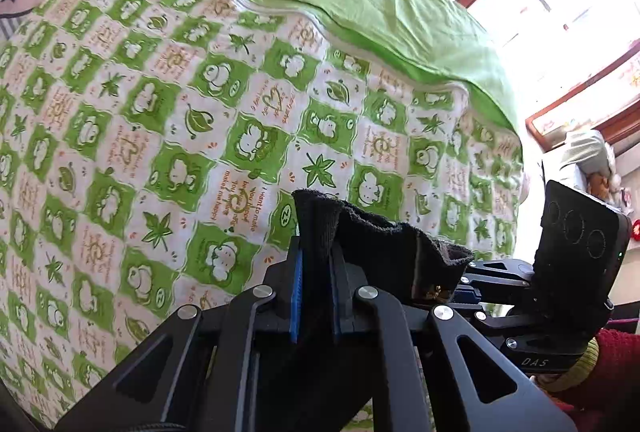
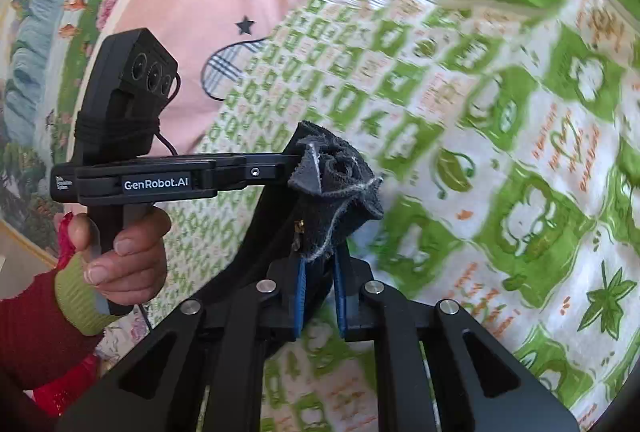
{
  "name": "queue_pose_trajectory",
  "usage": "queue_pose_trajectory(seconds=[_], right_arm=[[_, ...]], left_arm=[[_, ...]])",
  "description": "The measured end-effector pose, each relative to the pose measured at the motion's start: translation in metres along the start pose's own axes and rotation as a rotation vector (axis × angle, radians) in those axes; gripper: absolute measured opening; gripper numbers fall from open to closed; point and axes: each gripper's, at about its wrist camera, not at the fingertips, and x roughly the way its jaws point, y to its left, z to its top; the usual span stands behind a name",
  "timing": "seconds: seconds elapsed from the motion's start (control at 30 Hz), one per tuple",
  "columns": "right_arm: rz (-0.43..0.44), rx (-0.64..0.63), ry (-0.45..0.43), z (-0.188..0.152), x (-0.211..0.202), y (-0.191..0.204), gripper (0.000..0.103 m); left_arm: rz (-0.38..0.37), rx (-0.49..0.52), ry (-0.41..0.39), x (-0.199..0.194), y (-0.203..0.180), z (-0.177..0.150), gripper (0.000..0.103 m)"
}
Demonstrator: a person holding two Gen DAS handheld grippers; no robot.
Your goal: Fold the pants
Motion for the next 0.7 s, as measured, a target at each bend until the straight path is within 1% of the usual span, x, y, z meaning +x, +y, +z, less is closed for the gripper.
queue_pose_trajectory(seconds=[0.1, 0.17, 0.3, 0.43, 0.53, 0.7], right_arm=[[0.071, -0.048, 0.002, 0.004, -0.005, 0.024, 0.013], [0.129, -0.097, 0.016, 0.005, -0.006, 0.048, 0.013], [0.202, -0.183, 0.065, 0.000, -0.002, 0.092, 0.013], [0.234, -0.247, 0.126, -0.016, 0.012, 0.130, 0.013], [0.248, -0.282, 0.173, -0.030, 0.025, 0.147, 0.013], [0.246, -0.377, 0.277, -0.059, 0.054, 0.173, 0.013]], left_arm=[[-0.006, -0.031, -0.061, -0.034, -0.001, -0.013, 0.010], [-0.014, -0.052, -0.097, -0.054, 0.000, -0.021, 0.010], [-0.017, -0.093, -0.174, -0.096, 0.004, -0.054, 0.010], [0.005, -0.151, -0.230, -0.127, 0.012, -0.095, 0.010], [0.018, -0.221, -0.254, -0.141, 0.028, -0.127, 0.010], [0.054, -0.324, -0.276, -0.145, 0.050, -0.178, 0.010]])
